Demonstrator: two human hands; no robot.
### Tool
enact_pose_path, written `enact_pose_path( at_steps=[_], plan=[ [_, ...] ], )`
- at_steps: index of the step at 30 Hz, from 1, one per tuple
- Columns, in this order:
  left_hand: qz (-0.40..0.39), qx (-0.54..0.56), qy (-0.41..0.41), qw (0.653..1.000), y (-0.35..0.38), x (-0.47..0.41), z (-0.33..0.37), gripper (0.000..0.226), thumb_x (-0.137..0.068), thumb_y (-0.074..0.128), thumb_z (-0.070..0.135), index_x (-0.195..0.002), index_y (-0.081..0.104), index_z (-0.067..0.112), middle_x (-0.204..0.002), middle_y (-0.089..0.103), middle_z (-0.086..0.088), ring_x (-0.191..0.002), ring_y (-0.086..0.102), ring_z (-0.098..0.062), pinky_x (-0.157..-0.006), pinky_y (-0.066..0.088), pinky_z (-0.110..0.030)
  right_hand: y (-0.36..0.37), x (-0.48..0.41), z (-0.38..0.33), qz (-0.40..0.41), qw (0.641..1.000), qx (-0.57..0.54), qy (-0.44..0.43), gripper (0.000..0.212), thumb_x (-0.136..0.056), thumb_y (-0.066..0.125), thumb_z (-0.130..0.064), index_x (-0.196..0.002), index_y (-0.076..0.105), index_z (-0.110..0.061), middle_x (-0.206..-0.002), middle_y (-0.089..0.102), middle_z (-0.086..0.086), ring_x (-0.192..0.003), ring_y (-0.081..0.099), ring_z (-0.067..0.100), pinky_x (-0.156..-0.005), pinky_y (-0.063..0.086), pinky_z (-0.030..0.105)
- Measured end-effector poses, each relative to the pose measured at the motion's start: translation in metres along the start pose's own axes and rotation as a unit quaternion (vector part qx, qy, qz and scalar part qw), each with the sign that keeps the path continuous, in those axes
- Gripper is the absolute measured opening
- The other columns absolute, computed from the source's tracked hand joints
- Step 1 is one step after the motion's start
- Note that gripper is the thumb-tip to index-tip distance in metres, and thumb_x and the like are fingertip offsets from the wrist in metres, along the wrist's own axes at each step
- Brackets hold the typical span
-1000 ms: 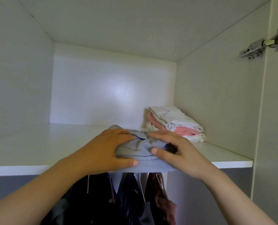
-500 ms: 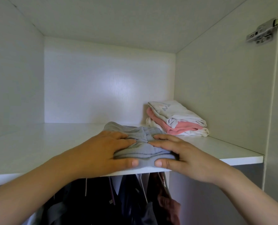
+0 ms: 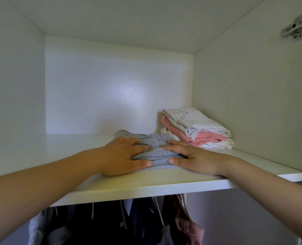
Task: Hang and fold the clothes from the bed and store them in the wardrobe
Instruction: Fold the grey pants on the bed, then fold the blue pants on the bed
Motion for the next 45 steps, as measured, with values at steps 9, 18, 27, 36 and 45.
enact_pose_path(
  at_steps=[9,18,27,36,45],
  plan=[
    [0.005,-0.010,-0.011,1.000,0.007,-0.043,-0.027,0.069,-0.089,0.025,0.074,-0.151,0.014,0.045,-0.161,0.011,0.010,-0.148,0.006,-0.021,-0.121,0.009,-0.045,0.001,-0.046,0.020,-0.014,0.999,0.044,0.004,0.057,-0.099,0.042,-0.053,-0.152,0.024,-0.044,-0.164,-0.001,-0.013,-0.147,-0.002,-0.003,-0.123,0.004,0.031],
    [0.004,-0.013,-0.024,1.000,0.016,-0.082,-0.060,0.070,-0.088,0.024,0.076,-0.151,0.012,0.047,-0.162,0.010,0.011,-0.148,0.006,-0.022,-0.121,0.009,-0.046,0.003,-0.087,0.036,-0.006,1.000,0.008,0.002,0.056,-0.100,0.045,-0.048,-0.151,0.023,-0.043,-0.163,0.000,-0.016,-0.148,0.003,-0.001,-0.124,0.006,0.033],
    [0.016,-0.027,-0.038,0.999,0.022,-0.115,-0.084,0.065,-0.091,0.024,0.072,-0.151,0.015,0.046,-0.161,0.013,0.011,-0.148,0.010,-0.023,-0.119,0.014,-0.048,0.006,-0.127,0.058,-0.010,0.999,0.024,0.030,0.057,-0.099,0.042,-0.053,-0.152,0.023,-0.043,-0.163,0.004,-0.016,-0.148,-0.003,0.000,-0.112,-0.010,0.016],
    [0.072,-0.022,-0.050,0.996,0.028,-0.136,-0.096,0.060,-0.093,0.030,0.068,-0.148,0.025,0.045,-0.159,0.022,0.008,-0.145,0.018,-0.025,-0.116,0.020,-0.050,0.009,-0.152,0.069,-0.015,0.998,0.050,0.045,0.057,-0.100,0.037,-0.054,-0.152,0.024,-0.038,-0.158,0.002,-0.019,-0.146,-0.003,0.001,-0.116,-0.009,0.024],
    [0.190,-0.076,-0.013,0.979,0.013,-0.119,-0.080,0.049,-0.092,0.046,0.057,-0.127,0.055,0.024,-0.131,0.054,0.001,-0.121,0.047,-0.021,-0.105,0.035,-0.040,0.003,-0.127,0.041,0.051,0.996,0.054,0.056,0.059,-0.101,0.041,-0.047,-0.155,0.023,-0.028,-0.164,0.007,-0.002,-0.150,0.005,0.010,-0.104,-0.004,0.006]
  ],
)
Point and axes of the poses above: each hand's wrist, its own x-axis away from the middle knuckle, its own y-axis out of the palm, z = x × y, the point moved 4 cm from there along -x, towards the middle knuckle
